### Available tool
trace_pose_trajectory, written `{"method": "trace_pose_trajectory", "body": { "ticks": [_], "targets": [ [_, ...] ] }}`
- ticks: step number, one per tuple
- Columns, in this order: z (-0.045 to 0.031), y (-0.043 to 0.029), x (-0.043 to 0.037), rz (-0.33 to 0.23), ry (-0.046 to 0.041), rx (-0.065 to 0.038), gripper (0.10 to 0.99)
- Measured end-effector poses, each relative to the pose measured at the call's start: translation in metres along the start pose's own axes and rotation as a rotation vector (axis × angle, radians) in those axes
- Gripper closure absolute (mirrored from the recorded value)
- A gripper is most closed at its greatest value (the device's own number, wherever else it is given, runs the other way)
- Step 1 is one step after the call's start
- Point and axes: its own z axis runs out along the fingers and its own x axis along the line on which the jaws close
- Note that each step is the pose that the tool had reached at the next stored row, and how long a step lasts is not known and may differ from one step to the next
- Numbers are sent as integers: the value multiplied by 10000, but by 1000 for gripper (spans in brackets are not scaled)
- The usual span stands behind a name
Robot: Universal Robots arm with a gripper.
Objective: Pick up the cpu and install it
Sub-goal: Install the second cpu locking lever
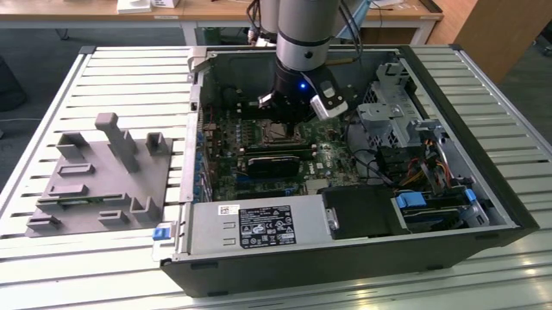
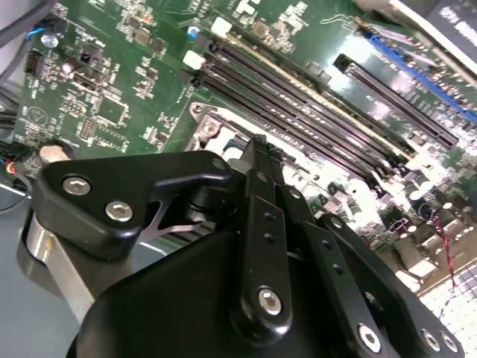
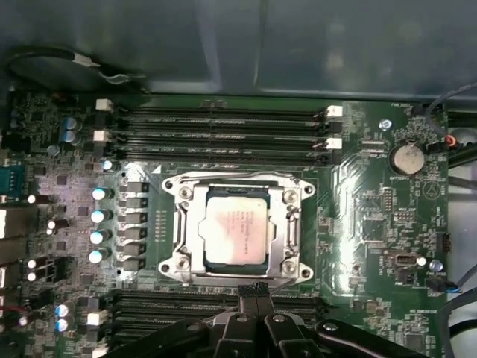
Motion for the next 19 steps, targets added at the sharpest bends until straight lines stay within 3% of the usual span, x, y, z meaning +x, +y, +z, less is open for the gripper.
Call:
{"method": "trace_pose_trajectory", "body": {
  "ticks": [9,15,19],
  "targets": [
    [0,-86,122,2,0,1,980],
    [7,-98,218,1,-1,-1,980],
    [46,-101,224,0,-1,-45,980]
  ]
}}
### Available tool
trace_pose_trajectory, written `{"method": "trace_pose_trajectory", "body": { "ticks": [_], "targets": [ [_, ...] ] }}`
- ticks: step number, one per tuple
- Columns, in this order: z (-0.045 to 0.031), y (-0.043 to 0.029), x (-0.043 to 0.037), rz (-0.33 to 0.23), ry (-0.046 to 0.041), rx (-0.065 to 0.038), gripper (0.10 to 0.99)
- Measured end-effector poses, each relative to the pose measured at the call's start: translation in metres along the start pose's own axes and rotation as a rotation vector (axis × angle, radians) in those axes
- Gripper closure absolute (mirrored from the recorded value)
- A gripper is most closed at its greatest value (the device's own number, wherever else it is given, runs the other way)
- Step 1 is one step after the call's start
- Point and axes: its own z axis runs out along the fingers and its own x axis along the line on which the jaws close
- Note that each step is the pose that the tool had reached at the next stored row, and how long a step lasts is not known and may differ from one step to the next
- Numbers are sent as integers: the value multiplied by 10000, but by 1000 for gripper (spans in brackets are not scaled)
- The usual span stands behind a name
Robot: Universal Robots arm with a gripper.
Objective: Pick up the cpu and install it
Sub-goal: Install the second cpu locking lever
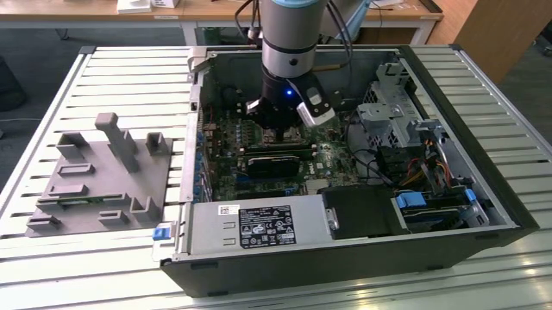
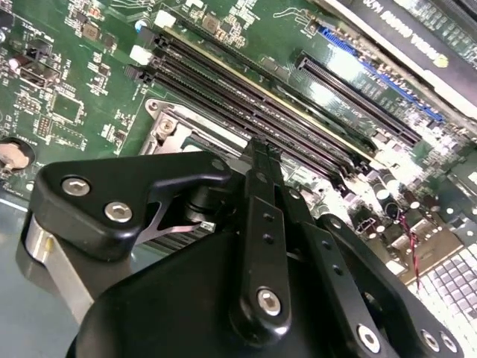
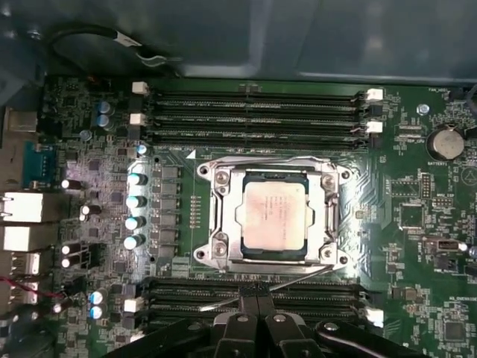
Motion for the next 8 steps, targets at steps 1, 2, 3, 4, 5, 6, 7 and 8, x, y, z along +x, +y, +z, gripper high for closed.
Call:
{"method": "trace_pose_trajectory", "body": {
  "ticks": [1,2,3,4,5,6,7,8],
  "targets": [
    [13,-1,0,0,-1,-35,980],
    [24,-2,0,-1,0,-71,980],
    [35,-3,0,0,-1,-105,980],
    [42,-7,1,-1,-1,-135,980],
    [46,-13,2,-1,-3,-176,980],
    [47,-20,7,-2,-4,-221,980],
    [47,-28,14,-1,-5,-271,980],
    [47,-37,23,0,-5,-319,980]
  ]
}}
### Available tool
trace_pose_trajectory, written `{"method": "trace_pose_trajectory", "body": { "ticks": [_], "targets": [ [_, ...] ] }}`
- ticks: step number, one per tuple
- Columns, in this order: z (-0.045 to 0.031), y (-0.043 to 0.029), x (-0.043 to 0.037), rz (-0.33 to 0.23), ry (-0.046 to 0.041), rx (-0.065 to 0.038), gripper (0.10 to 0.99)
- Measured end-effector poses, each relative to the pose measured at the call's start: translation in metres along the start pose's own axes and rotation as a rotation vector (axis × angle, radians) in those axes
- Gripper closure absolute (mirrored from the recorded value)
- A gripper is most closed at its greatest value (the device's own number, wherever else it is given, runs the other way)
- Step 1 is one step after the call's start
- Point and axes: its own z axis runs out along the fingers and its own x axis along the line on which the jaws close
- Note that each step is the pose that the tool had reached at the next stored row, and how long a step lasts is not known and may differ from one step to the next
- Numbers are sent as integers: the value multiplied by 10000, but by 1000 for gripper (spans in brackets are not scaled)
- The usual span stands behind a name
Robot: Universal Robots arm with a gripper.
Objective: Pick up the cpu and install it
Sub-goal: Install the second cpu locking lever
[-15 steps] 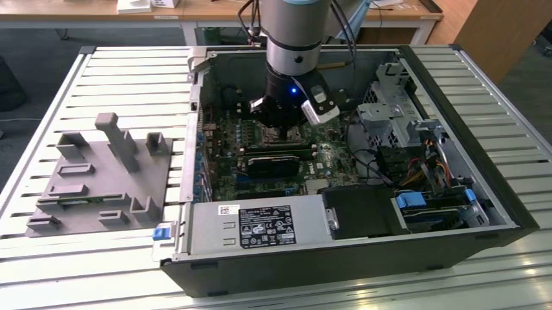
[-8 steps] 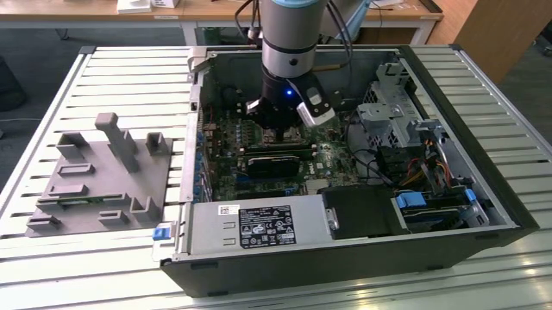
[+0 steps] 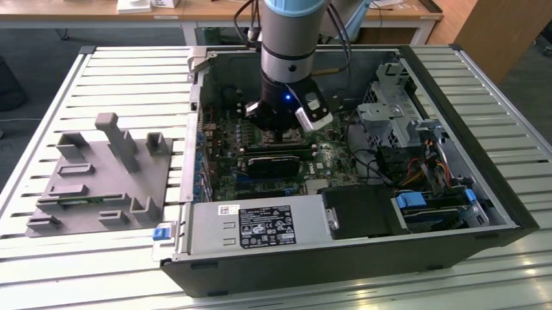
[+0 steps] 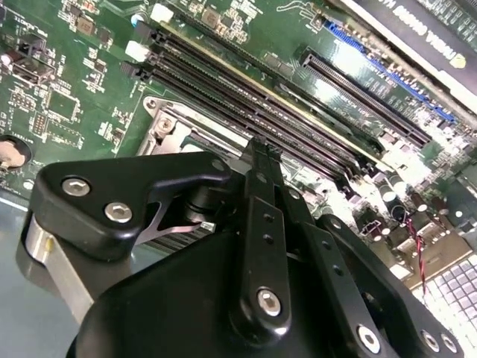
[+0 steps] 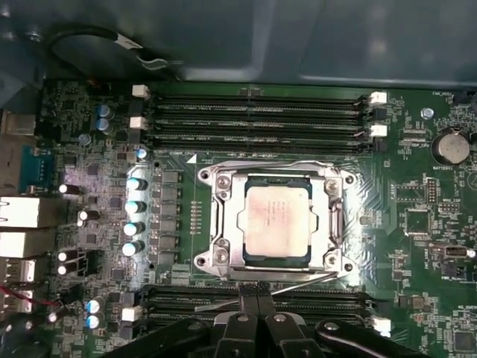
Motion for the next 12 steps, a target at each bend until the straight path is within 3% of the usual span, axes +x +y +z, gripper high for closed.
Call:
{"method": "trace_pose_trajectory", "body": {
  "ticks": [8,12],
  "targets": [
    [11,-81,97,-3,-1,-142,980],
    [40,-85,131,-3,-3,-290,980]
  ]
}}
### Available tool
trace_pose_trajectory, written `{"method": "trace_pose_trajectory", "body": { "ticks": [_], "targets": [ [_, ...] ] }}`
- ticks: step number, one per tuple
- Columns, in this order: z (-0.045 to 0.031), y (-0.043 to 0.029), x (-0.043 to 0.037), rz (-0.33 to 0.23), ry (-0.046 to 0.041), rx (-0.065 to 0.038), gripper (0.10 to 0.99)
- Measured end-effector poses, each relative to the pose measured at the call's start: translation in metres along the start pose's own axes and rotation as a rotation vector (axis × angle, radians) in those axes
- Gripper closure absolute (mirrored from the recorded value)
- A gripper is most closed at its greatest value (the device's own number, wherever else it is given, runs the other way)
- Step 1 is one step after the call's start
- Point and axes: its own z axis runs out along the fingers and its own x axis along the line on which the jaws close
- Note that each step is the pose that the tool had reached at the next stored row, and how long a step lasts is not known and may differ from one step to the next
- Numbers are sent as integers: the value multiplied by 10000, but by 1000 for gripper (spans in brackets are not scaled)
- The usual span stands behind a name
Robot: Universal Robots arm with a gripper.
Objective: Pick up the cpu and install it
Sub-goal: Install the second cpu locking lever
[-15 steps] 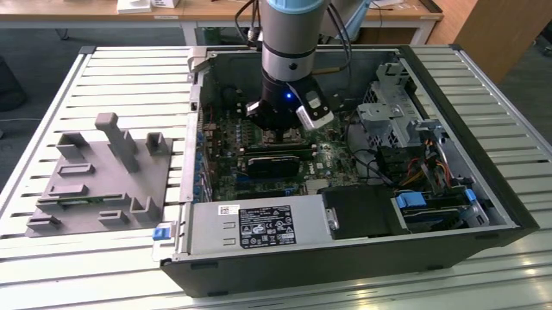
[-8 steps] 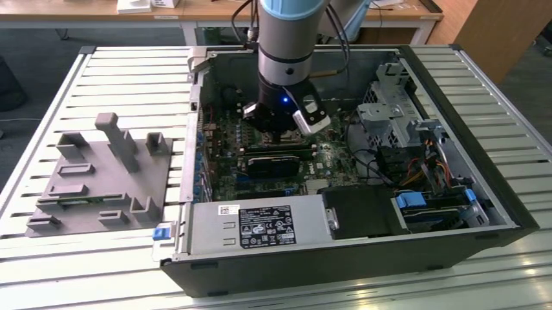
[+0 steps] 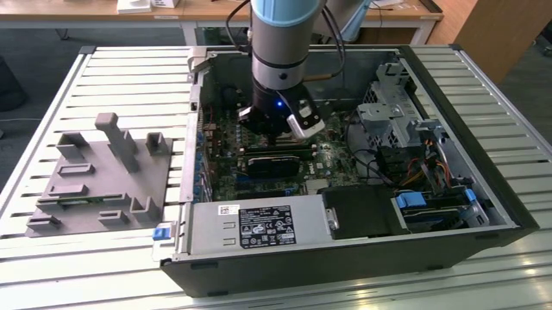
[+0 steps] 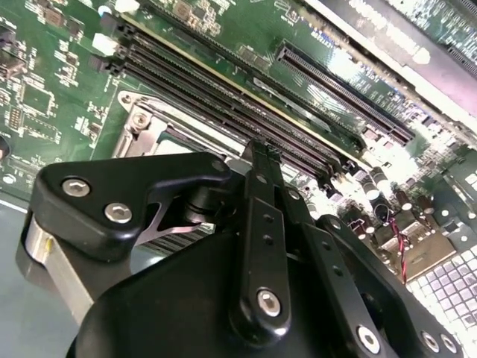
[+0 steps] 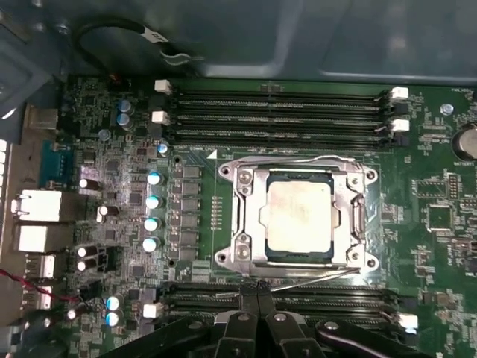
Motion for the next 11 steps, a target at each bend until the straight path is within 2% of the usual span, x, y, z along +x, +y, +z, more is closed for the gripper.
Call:
{"method": "trace_pose_trajectory", "body": {
  "ticks": [4,6,10,11],
  "targets": [
    [55,-7,4,-1,-2,-92,980],
    [71,-10,5,-1,-2,-170,980],
    [80,-16,10,-3,-2,-204,980],
    [80,-24,16,-3,-4,-241,980]
  ]
}}
